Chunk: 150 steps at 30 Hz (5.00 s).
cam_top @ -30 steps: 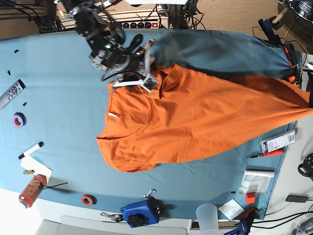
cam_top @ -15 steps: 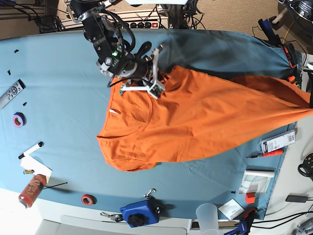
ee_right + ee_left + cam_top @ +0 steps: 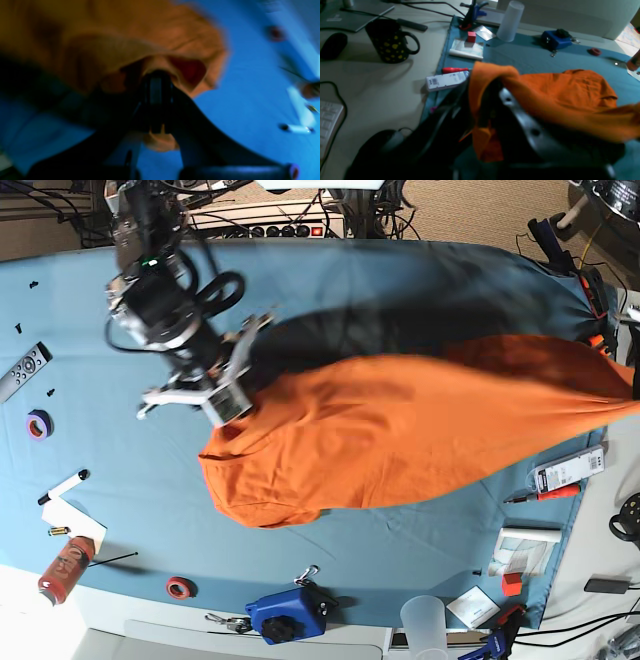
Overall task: Layout the t-shirt on the table in an organized manner, then fold the t-shirt properly
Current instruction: 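Lift the shirt's collar edge with the right gripper, then raise the orange shirt high with both grippers and shake it out, then lower the shirt onto the table and open both grippers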
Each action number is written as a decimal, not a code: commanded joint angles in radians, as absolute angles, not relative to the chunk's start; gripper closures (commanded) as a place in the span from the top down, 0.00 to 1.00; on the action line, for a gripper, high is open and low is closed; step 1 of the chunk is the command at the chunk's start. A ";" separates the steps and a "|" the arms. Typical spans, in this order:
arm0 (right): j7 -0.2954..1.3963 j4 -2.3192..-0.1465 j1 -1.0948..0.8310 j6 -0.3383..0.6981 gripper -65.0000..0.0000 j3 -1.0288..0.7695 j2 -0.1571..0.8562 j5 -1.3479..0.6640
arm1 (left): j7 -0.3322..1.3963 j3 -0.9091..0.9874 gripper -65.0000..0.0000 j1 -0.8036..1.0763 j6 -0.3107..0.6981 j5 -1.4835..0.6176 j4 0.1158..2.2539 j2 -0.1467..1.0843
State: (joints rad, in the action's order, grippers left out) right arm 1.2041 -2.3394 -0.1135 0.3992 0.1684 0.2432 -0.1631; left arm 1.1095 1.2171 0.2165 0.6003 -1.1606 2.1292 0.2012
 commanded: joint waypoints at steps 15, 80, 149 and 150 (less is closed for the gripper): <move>1.090 -2.356 -0.096 0.432 0.00 -0.316 0.244 -0.418 | 1.137 1.222 0.00 0.269 0.594 -1.226 2.144 0.157; 1.129 -2.260 0.444 0.474 0.00 -0.507 0.034 -0.326 | 1.024 0.858 0.00 -0.147 0.491 -0.928 2.204 0.238; 0.934 -1.228 0.701 0.560 0.37 -0.375 0.363 -0.356 | 0.628 -0.194 0.32 -0.794 -0.003 -0.100 1.214 0.292; 0.950 -1.284 0.664 0.560 0.37 -0.375 0.363 -0.377 | 0.654 -0.170 0.32 -0.759 -0.004 -0.097 1.296 0.295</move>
